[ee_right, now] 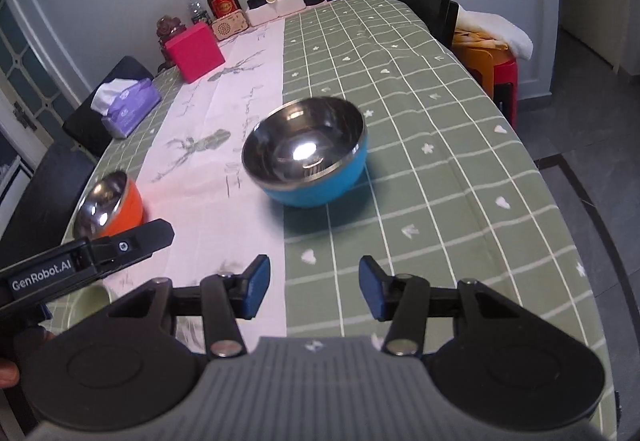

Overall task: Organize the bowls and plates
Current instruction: 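Move both open tools to the rim of the blue steel bowl, then close both tools on the blue bowl rim, then carry the blue bowl with both tools toward the glass plate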

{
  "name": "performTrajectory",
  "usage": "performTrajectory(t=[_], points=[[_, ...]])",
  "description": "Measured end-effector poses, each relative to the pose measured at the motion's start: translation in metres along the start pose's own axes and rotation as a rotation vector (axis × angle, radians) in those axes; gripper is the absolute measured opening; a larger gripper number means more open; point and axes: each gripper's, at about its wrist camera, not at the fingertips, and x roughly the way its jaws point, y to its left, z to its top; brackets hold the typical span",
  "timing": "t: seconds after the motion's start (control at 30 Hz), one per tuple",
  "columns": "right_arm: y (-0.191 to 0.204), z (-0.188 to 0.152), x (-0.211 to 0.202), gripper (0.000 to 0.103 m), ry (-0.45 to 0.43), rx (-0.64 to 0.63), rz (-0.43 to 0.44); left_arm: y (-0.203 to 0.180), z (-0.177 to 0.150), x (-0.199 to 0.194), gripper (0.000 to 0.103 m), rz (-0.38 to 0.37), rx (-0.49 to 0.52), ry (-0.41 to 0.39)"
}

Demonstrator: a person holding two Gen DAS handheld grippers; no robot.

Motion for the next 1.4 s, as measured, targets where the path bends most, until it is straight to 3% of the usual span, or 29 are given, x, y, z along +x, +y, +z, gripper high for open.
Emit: performTrajectory(t=[0.27,0.47,0.73,0.87,1.1,1.4], points=[[-0.014,0.041,0.037,0.049,-0.027,0.122,-0.009,0.016,0.028,0.035,0.062,-0.034,-0.120,-0.029],[-0.021,0.049,0.062,0.049,-0.009,0.178,-0.002,0.010,0.031,0.067,0.062,0.001,-0.131,0.001],[-0.032,0.050,0.087,0.035,0.023,0.234,-0.021,0.007,0.018,0.102,0.061,0.038,-0.140,0.048],[-0.032,0.049,0.088,0.024,0.022,0.240,0.003,0.002,0.014,0.109,0.029,0.033,-0.109,0.088],[-0.031,0.044,0.079,0.018,0.036,0.257,0.004,-0.009,0.006,0.093,0.026,0.078,-0.057,0.093],[-0.014,0.021,0.035,0.017,0.045,0.221,0.041,-0.021,-0.010,0.038,0.026,0.119,-0.036,0.084]])
